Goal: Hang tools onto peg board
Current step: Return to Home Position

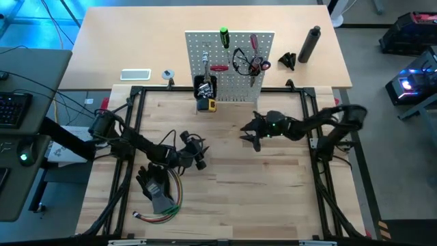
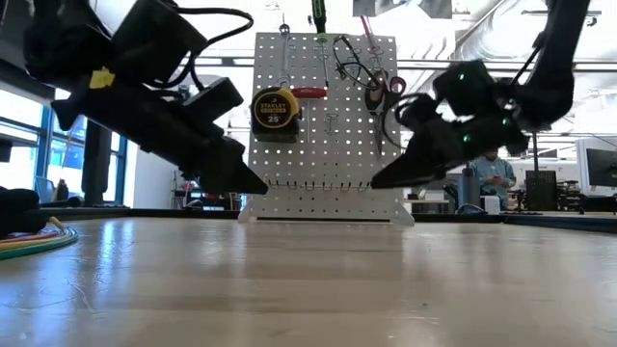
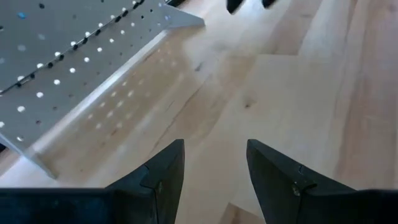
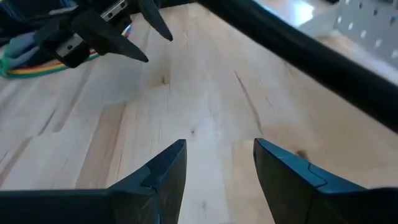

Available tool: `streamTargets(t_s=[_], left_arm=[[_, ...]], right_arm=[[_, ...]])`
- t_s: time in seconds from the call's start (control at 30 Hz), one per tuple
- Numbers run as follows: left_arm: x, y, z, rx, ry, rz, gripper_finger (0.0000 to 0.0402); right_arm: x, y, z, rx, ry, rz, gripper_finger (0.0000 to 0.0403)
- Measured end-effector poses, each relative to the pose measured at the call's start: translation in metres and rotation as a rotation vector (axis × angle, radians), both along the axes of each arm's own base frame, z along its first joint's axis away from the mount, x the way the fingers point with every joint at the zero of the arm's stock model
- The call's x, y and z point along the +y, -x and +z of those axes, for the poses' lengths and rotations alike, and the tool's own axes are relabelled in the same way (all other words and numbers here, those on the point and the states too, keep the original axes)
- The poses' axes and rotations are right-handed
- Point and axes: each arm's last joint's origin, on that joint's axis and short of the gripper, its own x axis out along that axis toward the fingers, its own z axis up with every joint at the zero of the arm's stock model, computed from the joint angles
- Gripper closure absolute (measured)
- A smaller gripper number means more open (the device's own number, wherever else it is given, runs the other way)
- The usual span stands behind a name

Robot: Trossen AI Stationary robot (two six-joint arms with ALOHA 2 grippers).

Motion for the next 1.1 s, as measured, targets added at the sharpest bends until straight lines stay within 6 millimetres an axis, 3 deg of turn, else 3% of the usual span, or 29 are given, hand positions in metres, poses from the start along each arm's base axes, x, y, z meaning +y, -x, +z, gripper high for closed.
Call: streamTargets(t_s=[0.3, 0.7, 0.8, 0.9, 1.03, 1.1], left_arm=[[0.011, -0.002, -0.001, 0.011, 0.026, -0.005, 0.0236], [0.018, -0.003, 0.002, 0.050, -0.069, -0.181, 0.0236], [0.021, 0.015, 0.000, -0.026, -0.105, -0.199, 0.0236], [0.033, 0.046, 0.005, -0.200, -0.098, -0.187, 0.0236], [0.058, 0.098, 0.014, -0.412, -0.053, -0.189, 0.0236], [0.071, 0.104, 0.019, -0.456, -0.023, -0.139, 0.0236]], right_arm=[[-0.002, -0.009, -0.019, -0.071, -0.122, -0.048, 0.0221], [0.011, -0.017, 0.002, -0.259, -0.074, 0.020, 0.0223], [0.012, -0.015, 0.016, -0.312, -0.054, 0.023, 0.0230], [0.010, -0.005, 0.034, -0.347, -0.005, 0.019, 0.0241], [0.005, 0.032, 0.053, -0.344, 0.049, -0.048, 0.0258], [0.006, 0.056, 0.061, -0.380, 0.071, -0.087, 0.0265]])
